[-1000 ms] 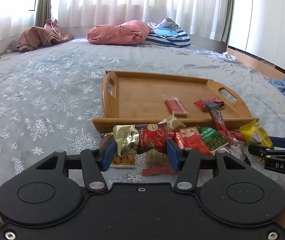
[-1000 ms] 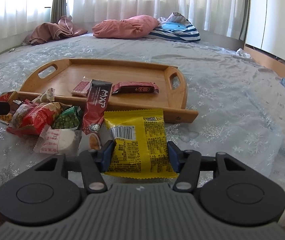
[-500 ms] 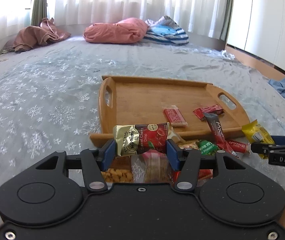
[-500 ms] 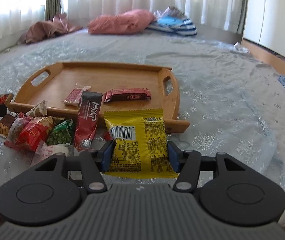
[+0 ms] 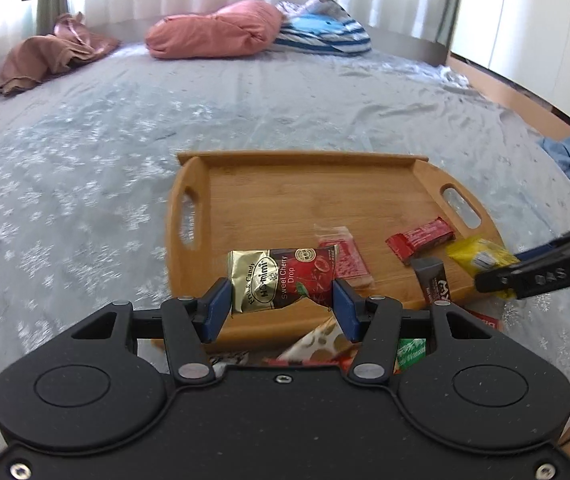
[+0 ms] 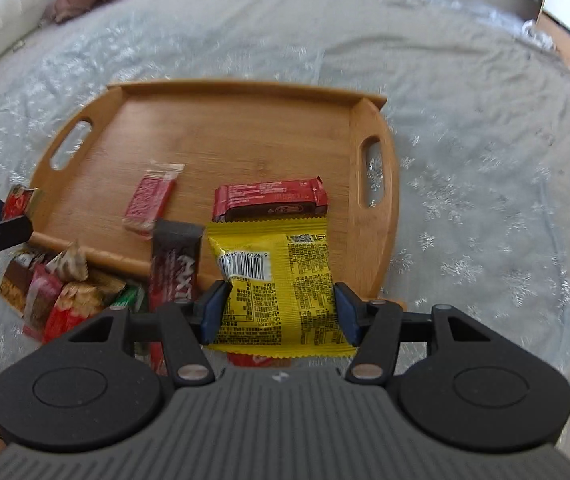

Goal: Organize snacks
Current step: 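Place the gold candy and yellow biscuit pack on the tray, opening both tools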

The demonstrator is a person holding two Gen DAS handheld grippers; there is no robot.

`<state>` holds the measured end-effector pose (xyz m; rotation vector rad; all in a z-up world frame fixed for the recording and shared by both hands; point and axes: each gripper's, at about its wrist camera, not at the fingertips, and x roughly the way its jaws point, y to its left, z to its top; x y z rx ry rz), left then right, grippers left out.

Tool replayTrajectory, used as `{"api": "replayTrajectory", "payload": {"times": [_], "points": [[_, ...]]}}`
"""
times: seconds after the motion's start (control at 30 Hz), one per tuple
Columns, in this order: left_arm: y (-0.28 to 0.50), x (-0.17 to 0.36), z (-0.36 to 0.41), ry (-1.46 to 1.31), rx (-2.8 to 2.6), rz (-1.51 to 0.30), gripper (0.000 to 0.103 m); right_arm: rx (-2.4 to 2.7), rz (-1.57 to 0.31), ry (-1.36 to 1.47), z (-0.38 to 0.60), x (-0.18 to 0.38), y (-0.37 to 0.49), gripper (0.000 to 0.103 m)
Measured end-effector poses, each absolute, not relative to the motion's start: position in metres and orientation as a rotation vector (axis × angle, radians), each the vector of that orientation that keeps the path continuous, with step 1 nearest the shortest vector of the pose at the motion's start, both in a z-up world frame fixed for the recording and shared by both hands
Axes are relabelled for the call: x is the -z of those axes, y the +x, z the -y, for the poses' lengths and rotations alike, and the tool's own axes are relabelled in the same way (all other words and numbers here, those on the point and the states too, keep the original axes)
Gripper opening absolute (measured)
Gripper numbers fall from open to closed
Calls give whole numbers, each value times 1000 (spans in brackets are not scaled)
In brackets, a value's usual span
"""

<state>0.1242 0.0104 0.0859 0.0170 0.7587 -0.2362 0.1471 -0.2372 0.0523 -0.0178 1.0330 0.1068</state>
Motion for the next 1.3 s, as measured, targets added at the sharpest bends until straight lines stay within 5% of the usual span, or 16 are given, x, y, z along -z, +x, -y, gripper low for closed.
{"api": "replayTrajectory", "payload": {"times": [0.47, 1.3], "points": [[178, -53, 6, 16, 220, -887, 52, -65, -1144, -66, 217, -25, 205, 62], [200, -31, 25, 72, 194, -854, 52, -12, -1055, 26, 226, -18, 227, 63]]}}
